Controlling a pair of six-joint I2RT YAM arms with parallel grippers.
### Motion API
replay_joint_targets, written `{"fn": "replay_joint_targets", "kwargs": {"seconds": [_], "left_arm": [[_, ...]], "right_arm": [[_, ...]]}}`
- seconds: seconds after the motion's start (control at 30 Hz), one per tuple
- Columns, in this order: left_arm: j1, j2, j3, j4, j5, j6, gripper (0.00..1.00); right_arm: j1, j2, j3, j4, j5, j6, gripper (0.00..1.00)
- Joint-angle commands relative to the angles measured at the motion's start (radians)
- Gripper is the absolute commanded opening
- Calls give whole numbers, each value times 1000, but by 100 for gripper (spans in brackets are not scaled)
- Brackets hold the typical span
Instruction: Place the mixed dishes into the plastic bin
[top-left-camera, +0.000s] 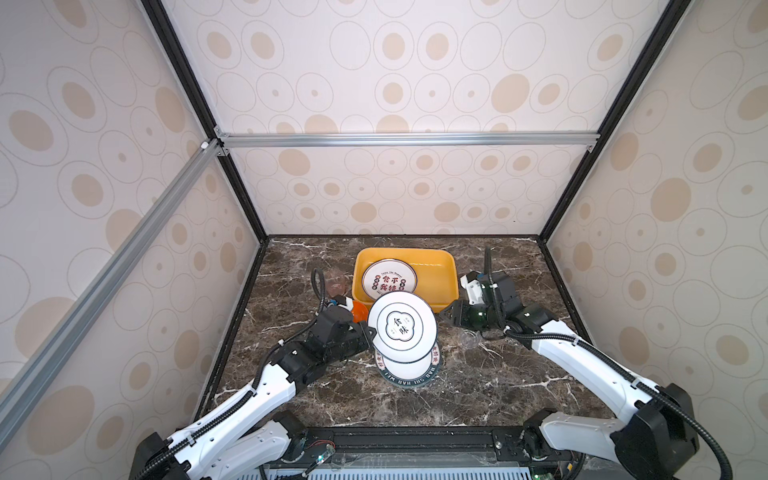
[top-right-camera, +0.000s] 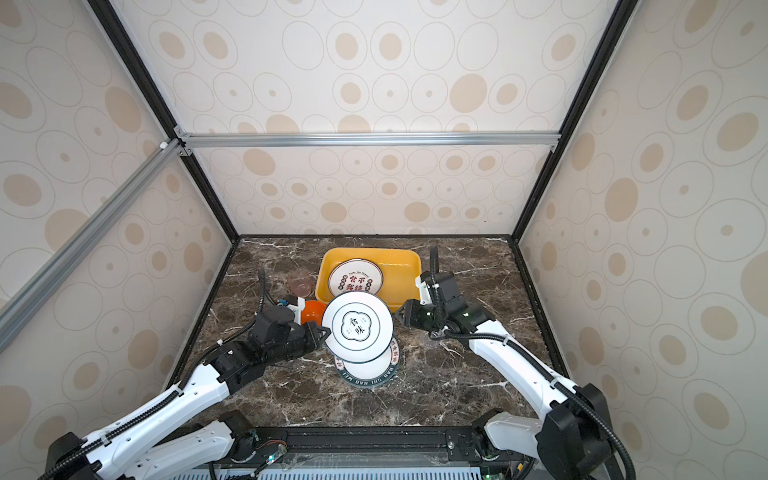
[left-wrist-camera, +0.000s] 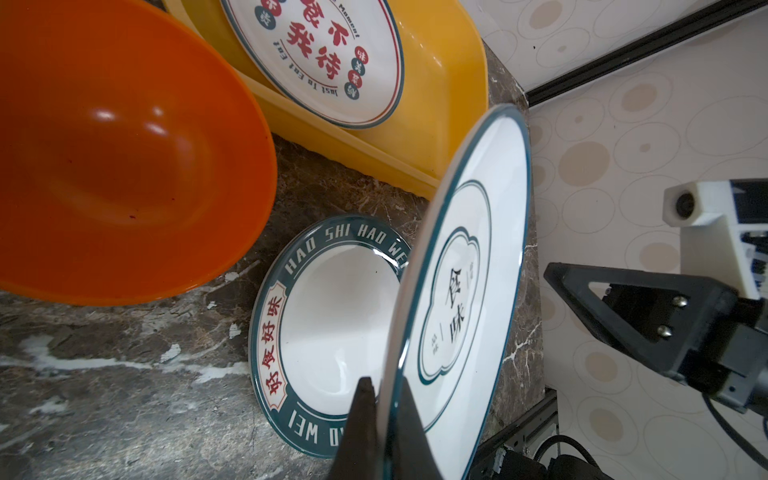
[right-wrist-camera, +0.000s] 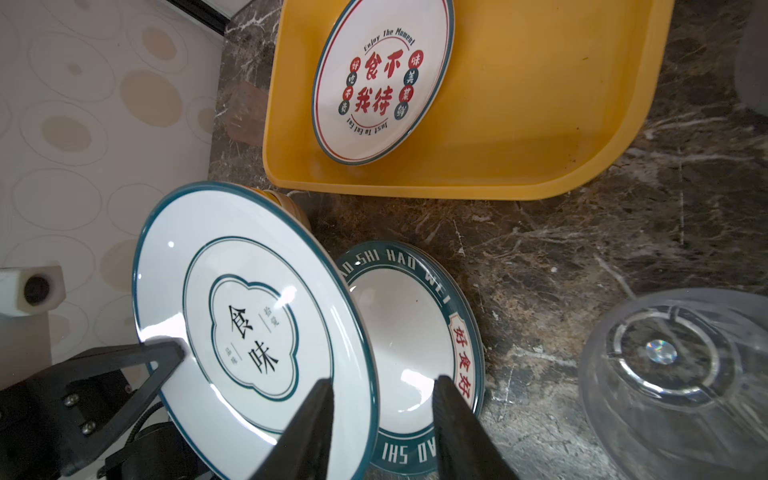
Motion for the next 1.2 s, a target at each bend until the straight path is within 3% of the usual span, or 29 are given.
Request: {"fn": "replay_joint_targets", "kwargs": {"seconds": [0.0, 0.6, 1.07, 1.17], "left_arm": [[23, -3, 61, 75, 49, 11, 0], [78, 59, 79, 272, 204, -48, 0], [88, 58, 51, 327, 240, -76, 0], [92, 58, 49, 326, 241, -76, 5]], "right_arm": [[-28, -57, -52, 71, -66, 45, 43], [-49, -97, -124, 253, -152, 111, 41], [-51, -109, -125, 277, -160, 110, 14], [-54, -114, -121, 274, -153, 109, 9]]}}
